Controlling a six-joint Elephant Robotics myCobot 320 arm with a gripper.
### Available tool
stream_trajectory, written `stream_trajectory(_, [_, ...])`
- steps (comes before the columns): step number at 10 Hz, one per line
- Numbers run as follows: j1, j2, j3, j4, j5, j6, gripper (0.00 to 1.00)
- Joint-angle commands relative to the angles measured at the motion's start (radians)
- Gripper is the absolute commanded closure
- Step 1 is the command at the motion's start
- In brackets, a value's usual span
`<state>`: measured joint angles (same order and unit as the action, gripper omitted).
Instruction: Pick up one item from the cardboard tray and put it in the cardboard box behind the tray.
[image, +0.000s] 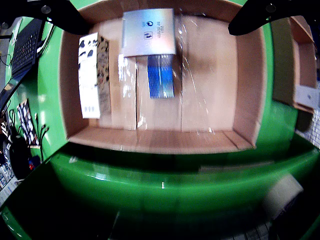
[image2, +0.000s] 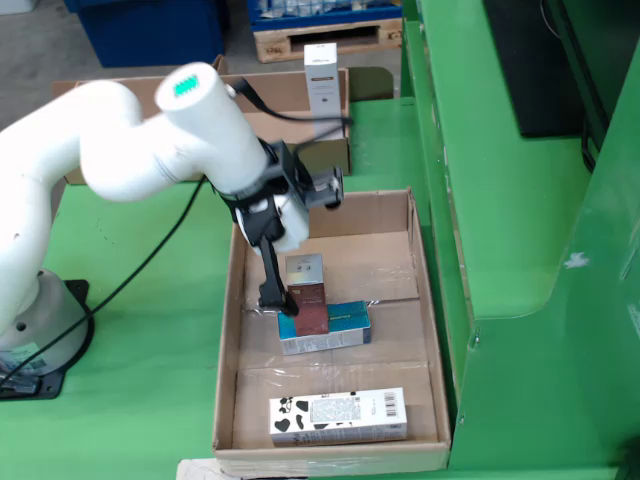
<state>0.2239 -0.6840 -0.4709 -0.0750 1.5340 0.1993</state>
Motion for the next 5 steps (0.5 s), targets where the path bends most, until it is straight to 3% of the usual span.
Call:
stream_trajectory(1, [-0.012, -0.004, 0.02, -0.001, 0.015, 0.0, 0.0])
stream_trajectory(5, [-0.019, -0.003, -0.004, 0.025, 0.018, 0.0, 0.0])
